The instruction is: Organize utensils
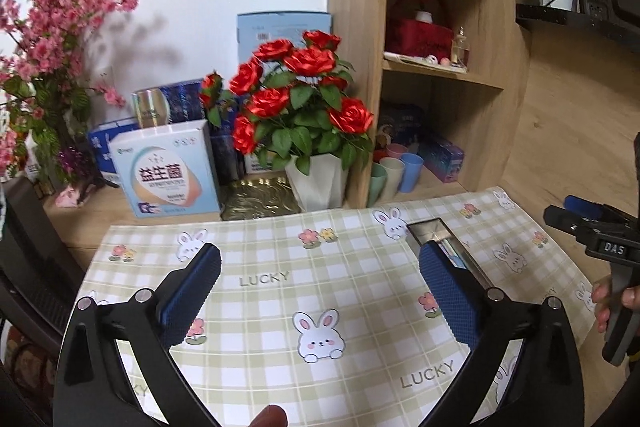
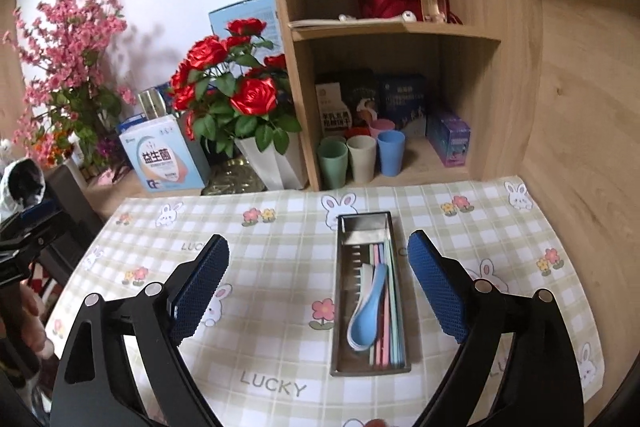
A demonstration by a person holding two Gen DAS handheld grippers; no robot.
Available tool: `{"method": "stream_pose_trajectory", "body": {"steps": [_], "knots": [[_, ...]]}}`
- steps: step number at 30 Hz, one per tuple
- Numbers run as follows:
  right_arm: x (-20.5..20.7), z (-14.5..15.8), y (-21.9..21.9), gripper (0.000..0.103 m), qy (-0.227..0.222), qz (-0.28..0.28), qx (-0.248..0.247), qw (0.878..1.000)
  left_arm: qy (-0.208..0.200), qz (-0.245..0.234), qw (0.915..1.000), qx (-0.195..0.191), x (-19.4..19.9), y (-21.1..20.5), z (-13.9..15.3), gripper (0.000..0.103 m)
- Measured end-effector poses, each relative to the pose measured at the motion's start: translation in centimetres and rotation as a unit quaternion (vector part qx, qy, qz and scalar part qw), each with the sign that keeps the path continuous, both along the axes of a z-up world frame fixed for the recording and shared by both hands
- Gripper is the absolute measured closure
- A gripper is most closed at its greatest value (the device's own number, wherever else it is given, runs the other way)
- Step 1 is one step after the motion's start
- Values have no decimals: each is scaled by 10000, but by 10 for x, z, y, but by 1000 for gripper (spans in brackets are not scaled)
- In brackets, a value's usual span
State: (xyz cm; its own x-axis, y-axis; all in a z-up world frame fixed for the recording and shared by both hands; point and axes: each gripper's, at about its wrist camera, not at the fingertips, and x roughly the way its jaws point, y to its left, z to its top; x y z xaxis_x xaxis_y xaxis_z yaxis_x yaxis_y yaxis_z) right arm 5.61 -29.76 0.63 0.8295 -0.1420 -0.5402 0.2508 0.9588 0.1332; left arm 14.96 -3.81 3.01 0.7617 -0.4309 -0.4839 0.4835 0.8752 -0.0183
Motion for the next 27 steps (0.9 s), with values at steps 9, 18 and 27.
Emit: {"method": "stream_pose_trajectory", "body": {"steps": [9, 18, 27], "knots": [[-8, 9, 12, 15, -196, 21, -12, 9998, -114, 264, 9996, 9, -7, 8, 2, 6], [-12, 5, 12, 15, -196, -35, 31, 9998, -84, 272, 9996, 43, -11, 7, -2, 6], [-14, 5, 11, 15, -209, -42, 21, 9998, 23, 297, 9995, 35, -9, 6, -6, 6]]}}
